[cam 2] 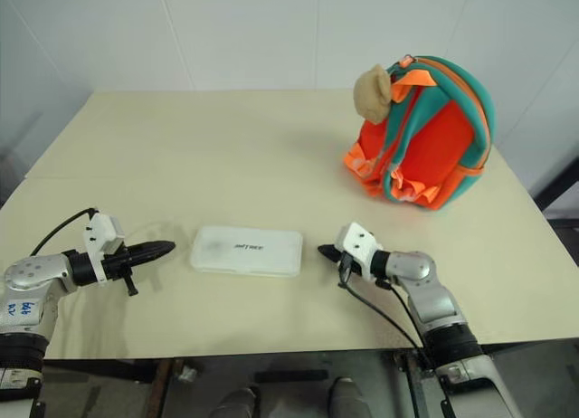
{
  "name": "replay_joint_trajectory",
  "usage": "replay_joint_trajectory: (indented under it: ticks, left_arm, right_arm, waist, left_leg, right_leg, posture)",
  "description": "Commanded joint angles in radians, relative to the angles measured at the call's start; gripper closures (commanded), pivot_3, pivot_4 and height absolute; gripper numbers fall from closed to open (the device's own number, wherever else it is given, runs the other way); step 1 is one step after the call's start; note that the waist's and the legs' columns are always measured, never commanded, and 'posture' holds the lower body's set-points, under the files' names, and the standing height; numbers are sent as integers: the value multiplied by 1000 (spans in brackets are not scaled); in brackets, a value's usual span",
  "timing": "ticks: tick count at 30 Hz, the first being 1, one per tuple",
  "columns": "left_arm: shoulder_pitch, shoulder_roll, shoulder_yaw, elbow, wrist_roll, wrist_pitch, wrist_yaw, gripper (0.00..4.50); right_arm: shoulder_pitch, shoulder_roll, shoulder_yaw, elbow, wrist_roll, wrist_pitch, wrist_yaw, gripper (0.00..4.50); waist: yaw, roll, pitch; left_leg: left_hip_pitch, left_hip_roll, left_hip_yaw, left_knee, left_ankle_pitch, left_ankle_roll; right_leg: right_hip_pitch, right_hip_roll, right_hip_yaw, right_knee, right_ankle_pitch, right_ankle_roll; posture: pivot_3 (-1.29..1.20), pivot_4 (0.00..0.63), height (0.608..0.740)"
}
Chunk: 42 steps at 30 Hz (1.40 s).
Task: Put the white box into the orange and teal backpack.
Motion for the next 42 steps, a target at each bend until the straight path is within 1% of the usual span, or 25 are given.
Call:
replay_joint_trajectory:
  ticks: [1, 5, 11, 18, 25, 34, 38, 42]
  left_arm:
    - [17, -6, -3, -50, -12, 10, -9, 4472]
    - [40, -32, -21, -73, -9, 0, -15, 4472]
    - [58, -73, -44, -87, -19, 8, -49, 4472]
    - [86, -127, -86, -158, -23, 29, -64, 4472]
    - [83, -161, -115, -196, -25, 52, -55, 4472]
    - [62, -171, -125, -163, -12, 32, -52, 4472]
    - [69, -160, -106, -153, -13, 24, -37, 4472]
    - [84, -149, -71, -157, -36, 34, -18, 4472]
  right_arm:
    - [17, 25, 26, -108, 12, 36, -8, 4500]
    - [39, 30, 46, -172, 16, 75, -4, 4500]
    - [33, -1, 30, -166, 17, 89, 7, 4500]
    - [14, -87, -24, -121, 26, 61, 37, 4500]
    - [72, -167, -68, -147, 56, 67, 78, 4500]
    - [108, -161, -69, -161, 51, 70, 59, 4500]
    - [80, -169, -84, -119, 41, 49, 48, 4500]
    - [10, -175, -89, -4, 12, 4, 28, 4500]
  waist:
    - [-1, 0, 0]
    - [2, 0, 0]
    - [5, 0, 0]
    - [9, 0, 0]
    - [7, 0, 0]
    - [6, 0, 0]
    - [6, 0, 0]
    - [5, 0, 0]
  left_leg:
    - [0, 0, 0, 0, 0, 0]
    - [0, 0, 0, 1, 1, -1]
    - [0, 0, 0, 3, 1, -1]
    - [0, 0, 0, 3, 1, -1]
    - [0, 0, 0, 4, 1, -1]
    - [0, 0, 0, 6, 1, -1]
    - [0, 0, 0, 6, 1, 0]
    - [0, 0, 0, 6, 1, 0]
  right_leg:
    - [-1, 0, 0, 1, 0, 0]
    - [-1, 0, 0, 3, 0, 0]
    - [0, 0, 0, 4, 0, -1]
    - [0, 0, 0, 3, 0, -1]
    - [0, 0, 0, 3, 0, -1]
    - [1, 0, 0, 3, 0, -1]
    - [1, 0, 0, 2, 0, -1]
    - [1, 0, 0, 2, 0, -1]
  posture:
    - [0, 150, 740]
    - [0, 150, 740]
    - [0, 150, 740]
    - [0, 150, 740]
    - [0, 150, 740]
    - [0, 150, 740]
    - [0, 150, 740]
    - [0, 150, 740]
